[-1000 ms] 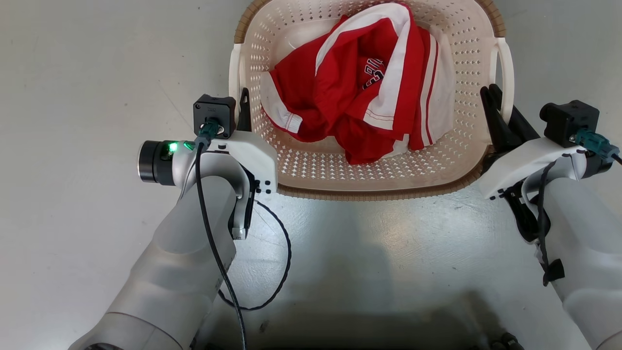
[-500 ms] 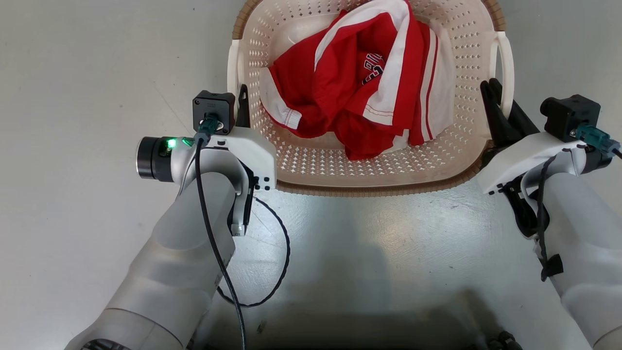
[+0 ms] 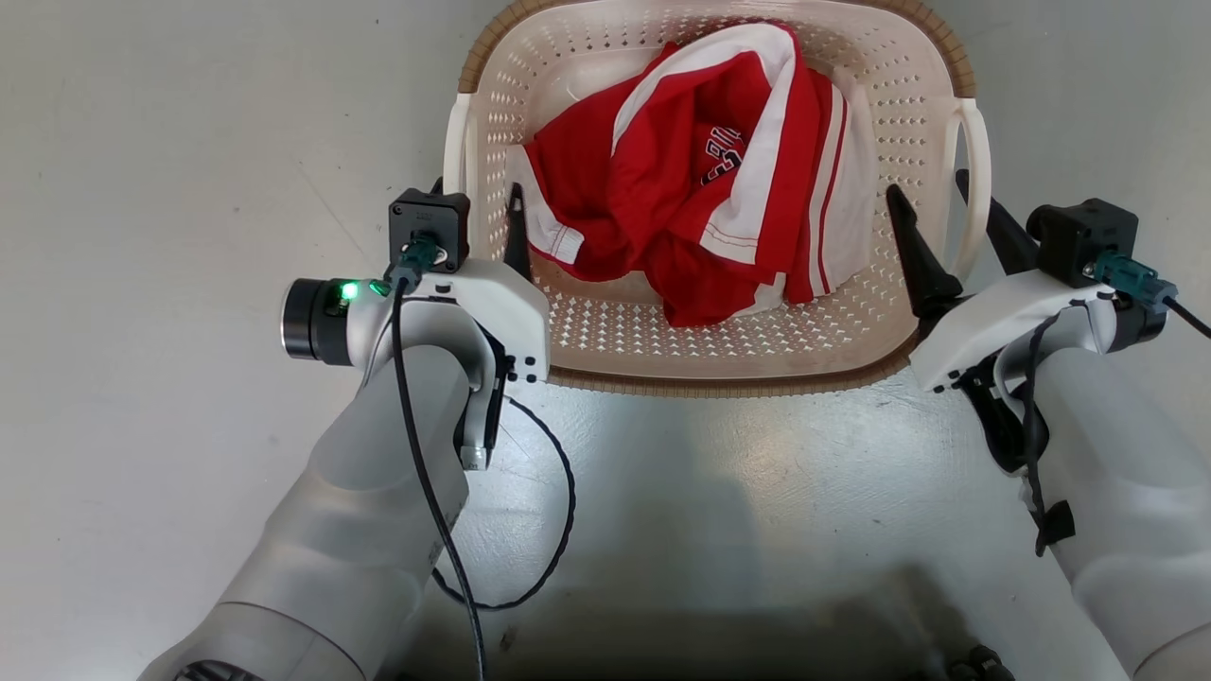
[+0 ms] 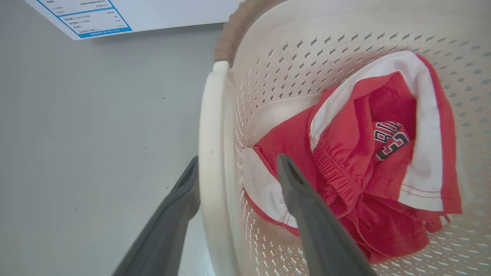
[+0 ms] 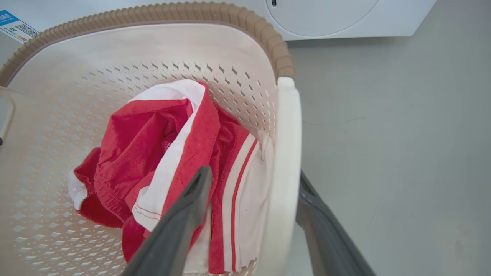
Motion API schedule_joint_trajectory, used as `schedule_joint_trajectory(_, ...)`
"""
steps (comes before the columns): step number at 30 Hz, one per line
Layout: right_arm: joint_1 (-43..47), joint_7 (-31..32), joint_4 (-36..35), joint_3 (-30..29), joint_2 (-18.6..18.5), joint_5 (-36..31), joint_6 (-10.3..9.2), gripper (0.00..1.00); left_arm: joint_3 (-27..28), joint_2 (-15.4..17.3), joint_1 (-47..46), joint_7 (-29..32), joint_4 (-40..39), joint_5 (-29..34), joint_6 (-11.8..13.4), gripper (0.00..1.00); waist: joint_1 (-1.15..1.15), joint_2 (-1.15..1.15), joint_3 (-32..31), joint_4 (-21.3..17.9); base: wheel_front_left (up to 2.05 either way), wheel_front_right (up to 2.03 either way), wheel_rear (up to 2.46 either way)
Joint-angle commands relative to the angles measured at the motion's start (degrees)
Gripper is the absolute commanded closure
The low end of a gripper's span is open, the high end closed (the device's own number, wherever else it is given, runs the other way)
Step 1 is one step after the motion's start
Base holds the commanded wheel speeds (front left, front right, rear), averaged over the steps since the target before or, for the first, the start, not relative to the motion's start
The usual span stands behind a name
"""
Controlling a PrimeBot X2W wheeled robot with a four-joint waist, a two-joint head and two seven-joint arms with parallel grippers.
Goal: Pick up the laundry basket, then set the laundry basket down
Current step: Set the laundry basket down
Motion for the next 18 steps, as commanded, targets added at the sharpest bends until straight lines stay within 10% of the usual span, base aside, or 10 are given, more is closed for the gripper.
schedule_joint_trajectory(1, 1.4, -0.6, -0.4, 0.7, 0.5, -0.7, 0.37, 0.00, 0.7, 1.1, 0.4, -0.4, -0.2, -0.4, 0.5, 0.00, -0.01, 0.00, 0.0, 0.0, 0.00, 0.00, 0.00)
schedule_joint_trajectory(18, 2.5, -0.6, -1.1, -2.9, 1.3, -3.2, 0.37, 0.00, 0.3, 1.1, 1.2, -0.4, 1.1, -1.7, 1.6, 0.00, -0.01, 0.00, -3.2, -0.5, 0.00, 0.00, 0.00)
